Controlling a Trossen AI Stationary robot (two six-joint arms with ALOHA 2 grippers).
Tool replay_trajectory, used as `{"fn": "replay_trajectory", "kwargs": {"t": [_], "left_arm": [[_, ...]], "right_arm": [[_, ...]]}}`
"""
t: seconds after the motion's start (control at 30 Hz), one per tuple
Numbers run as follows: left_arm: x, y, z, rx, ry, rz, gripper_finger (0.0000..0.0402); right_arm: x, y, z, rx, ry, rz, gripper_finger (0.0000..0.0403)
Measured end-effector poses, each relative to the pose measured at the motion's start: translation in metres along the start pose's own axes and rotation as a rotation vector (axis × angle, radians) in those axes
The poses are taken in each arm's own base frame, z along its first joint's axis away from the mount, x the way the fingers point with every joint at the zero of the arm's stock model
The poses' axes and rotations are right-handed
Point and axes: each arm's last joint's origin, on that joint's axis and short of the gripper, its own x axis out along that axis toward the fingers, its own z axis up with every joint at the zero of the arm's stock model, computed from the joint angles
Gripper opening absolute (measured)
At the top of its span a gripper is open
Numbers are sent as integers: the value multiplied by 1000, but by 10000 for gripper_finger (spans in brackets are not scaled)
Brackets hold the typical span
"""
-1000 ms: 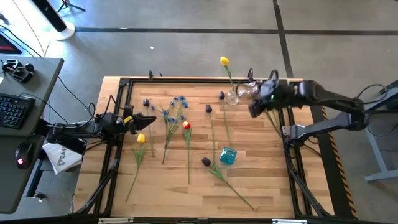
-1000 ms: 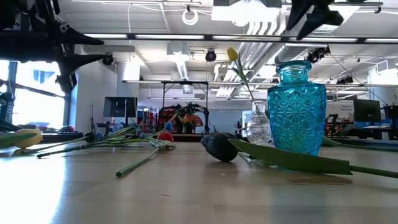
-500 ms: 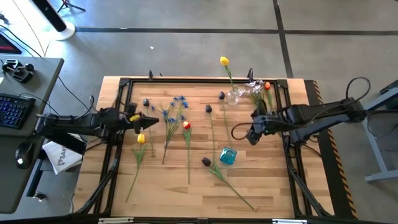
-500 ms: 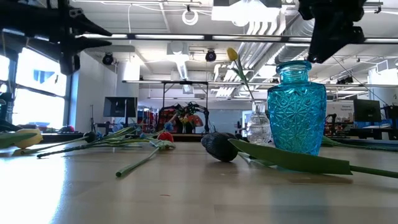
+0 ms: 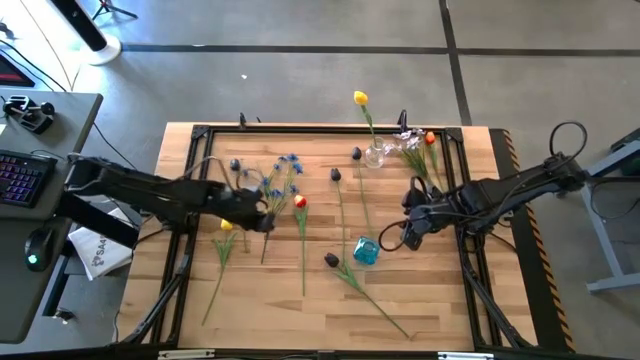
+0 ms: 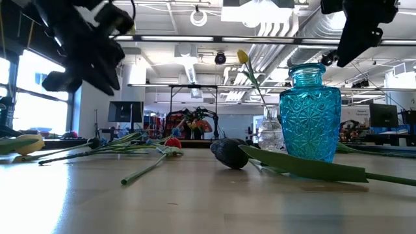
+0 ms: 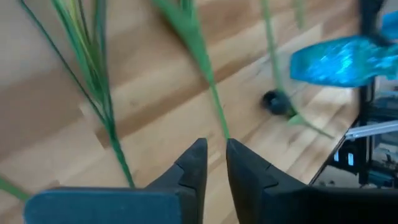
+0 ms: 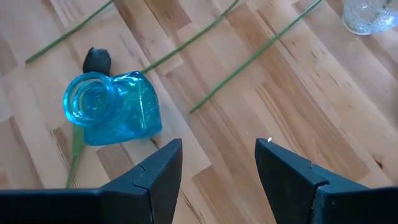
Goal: Sort flowers into vase by color
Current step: Put the blue flowers into the blue vase
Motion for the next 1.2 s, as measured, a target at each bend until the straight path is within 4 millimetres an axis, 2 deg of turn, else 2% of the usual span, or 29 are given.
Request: {"fn": "replay_trajectory", "kwargs": {"t": [0.17, 0.33, 0.6, 0.87, 1.0, 1.13, 1.2], "left_arm": [[26, 5, 1, -101, 103, 80, 110], [38, 10, 7, -160, 133, 126, 146], [53, 26, 13, -76, -73, 330, 133], [68, 33, 12, 5, -75, 413, 126], [64, 26, 9, 50, -53, 443, 126], [52, 7, 9, 143, -72, 477, 126], [52, 11, 10, 157, -77, 510, 126]], "right_arm": [[-4, 7, -8, -4, -2, 24, 197], [-8, 16, -17, 10, 0, 53, 197], [-13, 22, -26, 115, -75, 38, 197], [-14, 28, -20, 203, -136, 103, 197], [-15, 32, -14, 241, -184, 143, 197], [-15, 33, -10, 270, -228, 155, 197], [-15, 33, -8, 280, -242, 153, 197]]}}
